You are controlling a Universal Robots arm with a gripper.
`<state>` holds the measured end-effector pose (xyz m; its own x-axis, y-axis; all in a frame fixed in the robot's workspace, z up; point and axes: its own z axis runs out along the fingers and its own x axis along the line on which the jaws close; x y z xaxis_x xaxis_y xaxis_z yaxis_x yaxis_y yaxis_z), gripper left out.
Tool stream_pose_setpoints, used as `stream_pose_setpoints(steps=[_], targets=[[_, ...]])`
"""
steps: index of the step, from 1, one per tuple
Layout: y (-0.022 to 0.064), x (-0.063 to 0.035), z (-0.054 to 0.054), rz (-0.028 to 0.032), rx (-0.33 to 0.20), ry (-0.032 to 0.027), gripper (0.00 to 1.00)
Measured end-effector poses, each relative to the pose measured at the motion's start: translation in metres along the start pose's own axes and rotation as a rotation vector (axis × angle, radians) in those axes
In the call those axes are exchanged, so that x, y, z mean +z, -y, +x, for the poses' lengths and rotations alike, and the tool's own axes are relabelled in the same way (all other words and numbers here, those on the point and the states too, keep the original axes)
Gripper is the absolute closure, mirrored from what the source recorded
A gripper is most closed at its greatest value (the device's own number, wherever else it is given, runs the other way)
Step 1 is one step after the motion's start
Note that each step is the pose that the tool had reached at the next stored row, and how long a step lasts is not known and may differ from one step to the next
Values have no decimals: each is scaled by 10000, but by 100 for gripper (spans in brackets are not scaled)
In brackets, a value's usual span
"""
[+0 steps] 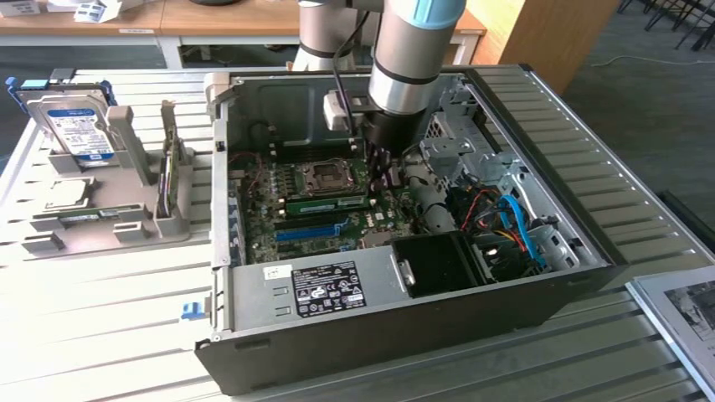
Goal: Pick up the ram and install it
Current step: 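Press down the ram until it locks into place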
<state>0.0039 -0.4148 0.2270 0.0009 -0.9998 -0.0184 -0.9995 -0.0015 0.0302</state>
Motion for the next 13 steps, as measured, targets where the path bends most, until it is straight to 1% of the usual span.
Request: stream_pose_setpoints(steps=[13], targets=[[1, 22, 1, 0, 0, -2, 90]])
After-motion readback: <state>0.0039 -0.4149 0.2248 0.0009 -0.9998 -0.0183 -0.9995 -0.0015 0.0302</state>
